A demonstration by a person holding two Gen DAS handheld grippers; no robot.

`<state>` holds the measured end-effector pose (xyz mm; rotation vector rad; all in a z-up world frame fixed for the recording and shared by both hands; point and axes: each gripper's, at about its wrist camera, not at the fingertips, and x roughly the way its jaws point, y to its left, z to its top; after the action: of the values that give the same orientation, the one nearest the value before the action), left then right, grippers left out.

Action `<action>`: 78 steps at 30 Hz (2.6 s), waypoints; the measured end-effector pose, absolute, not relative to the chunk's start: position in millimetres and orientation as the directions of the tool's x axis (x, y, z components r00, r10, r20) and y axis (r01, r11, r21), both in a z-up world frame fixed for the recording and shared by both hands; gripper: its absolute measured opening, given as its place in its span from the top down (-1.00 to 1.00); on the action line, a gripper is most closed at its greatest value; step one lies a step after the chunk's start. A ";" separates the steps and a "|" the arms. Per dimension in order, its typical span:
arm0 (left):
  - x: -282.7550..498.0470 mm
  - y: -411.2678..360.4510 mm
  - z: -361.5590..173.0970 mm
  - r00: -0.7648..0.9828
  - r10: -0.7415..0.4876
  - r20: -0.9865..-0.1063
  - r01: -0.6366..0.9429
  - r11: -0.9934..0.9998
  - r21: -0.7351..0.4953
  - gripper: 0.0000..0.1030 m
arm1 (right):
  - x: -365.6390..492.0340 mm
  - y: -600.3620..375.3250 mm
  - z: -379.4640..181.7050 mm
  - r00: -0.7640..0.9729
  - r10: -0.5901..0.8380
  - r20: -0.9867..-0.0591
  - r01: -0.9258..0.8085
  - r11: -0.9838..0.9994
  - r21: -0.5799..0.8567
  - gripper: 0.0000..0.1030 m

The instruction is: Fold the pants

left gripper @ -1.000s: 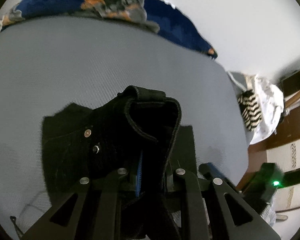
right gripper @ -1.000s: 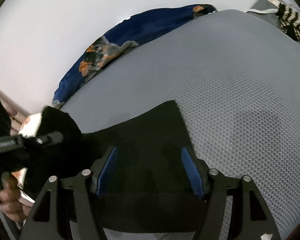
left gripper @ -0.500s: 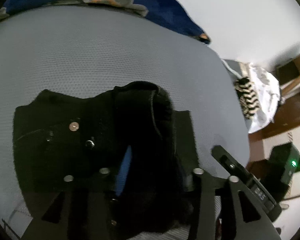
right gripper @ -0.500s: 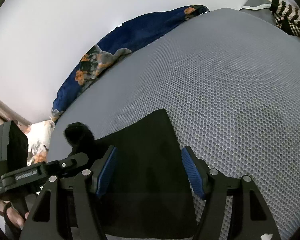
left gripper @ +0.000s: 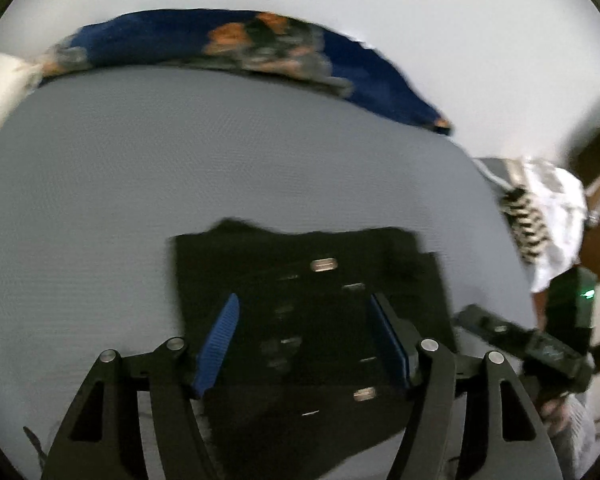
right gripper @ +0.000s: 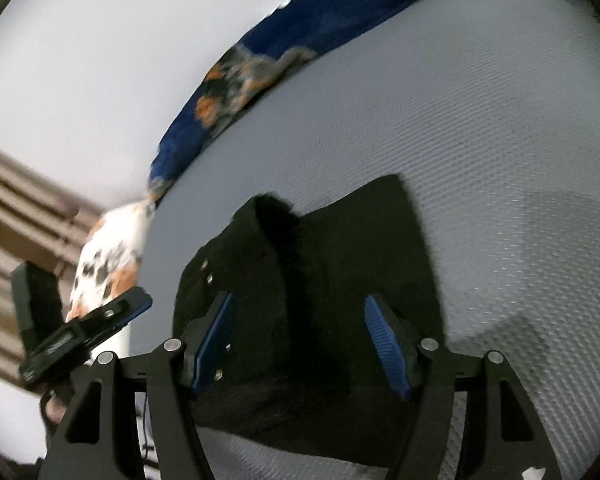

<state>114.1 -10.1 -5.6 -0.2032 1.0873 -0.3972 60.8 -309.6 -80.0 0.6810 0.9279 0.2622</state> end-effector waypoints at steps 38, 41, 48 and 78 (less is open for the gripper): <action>87.4 53.7 -62.8 0.365 -0.276 -0.889 0.032 0.958 -0.284 -0.30 | 137.0 -277.4 -98.4 0.451 0.652 -0.610 -0.082 0.710 0.699 0.72; 88.3 50.3 -62.7 0.368 -0.281 -0.886 0.042 0.957 -0.286 -0.30 | 124.7 -270.1 -80.6 0.493 0.598 -0.632 -0.079 0.754 0.652 0.75; 90.5 39.7 -60.5 0.371 -0.308 -0.876 0.074 0.950 -0.303 -0.30 | 96.8 -275.6 -43.5 0.568 0.541 -0.620 -0.058 0.778 0.626 0.79; 91.1 -14.5 -85.2 0.311 -0.242 -0.919 0.246 0.955 -0.169 -0.31 | 25.3 -341.5 -71.4 0.575 0.348 -0.741 0.168 0.836 0.522 0.38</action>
<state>91.1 -14.5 -85.2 0.0031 1.2129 -0.3223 25.3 -341.5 -71.4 0.5946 0.9679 0.1126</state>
